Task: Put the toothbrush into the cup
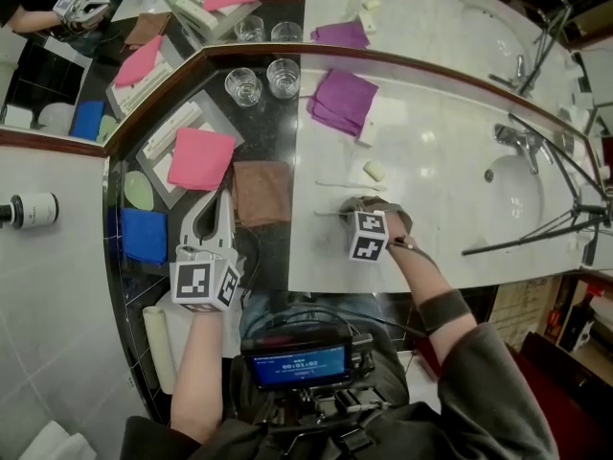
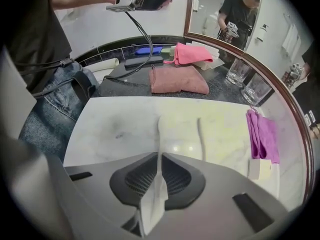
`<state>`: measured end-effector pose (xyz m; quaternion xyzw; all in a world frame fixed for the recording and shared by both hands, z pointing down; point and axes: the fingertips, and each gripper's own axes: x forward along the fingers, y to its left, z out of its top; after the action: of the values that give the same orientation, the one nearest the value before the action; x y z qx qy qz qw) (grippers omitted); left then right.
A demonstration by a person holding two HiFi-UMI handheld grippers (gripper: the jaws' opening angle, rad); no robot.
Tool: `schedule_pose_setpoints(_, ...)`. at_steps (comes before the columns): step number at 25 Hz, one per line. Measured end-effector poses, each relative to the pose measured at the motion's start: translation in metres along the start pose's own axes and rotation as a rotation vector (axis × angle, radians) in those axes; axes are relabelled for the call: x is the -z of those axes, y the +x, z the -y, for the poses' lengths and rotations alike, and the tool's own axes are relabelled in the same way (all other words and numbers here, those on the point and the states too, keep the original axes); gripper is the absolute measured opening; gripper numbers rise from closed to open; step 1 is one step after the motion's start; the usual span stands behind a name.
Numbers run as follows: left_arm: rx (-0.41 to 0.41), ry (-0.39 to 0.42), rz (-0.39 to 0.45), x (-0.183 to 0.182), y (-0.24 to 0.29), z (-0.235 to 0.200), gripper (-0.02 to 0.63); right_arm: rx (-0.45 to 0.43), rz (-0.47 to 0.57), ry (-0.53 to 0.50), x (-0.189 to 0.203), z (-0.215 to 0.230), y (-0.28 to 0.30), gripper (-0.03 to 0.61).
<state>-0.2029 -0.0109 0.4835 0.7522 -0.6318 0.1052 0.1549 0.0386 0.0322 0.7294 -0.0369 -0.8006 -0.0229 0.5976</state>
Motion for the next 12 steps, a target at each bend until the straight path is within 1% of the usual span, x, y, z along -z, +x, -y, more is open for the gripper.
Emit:
schedule_pose_setpoints(3,0.001,-0.004,-0.019,0.002,-0.001,0.0,0.0,0.016,0.034,0.029,-0.007,0.003,-0.004,0.048)
schedule_pose_setpoints(7,0.003,-0.006,-0.014,0.008,-0.001,-0.001,0.0,0.045,0.102,0.074,-0.023,0.012,-0.016,0.049)
schedule_pose_setpoints(12,0.007,-0.012,-0.011,0.012,0.001,-0.003,0.0,0.115,0.198,0.107,-0.052,0.033,-0.038,0.048)
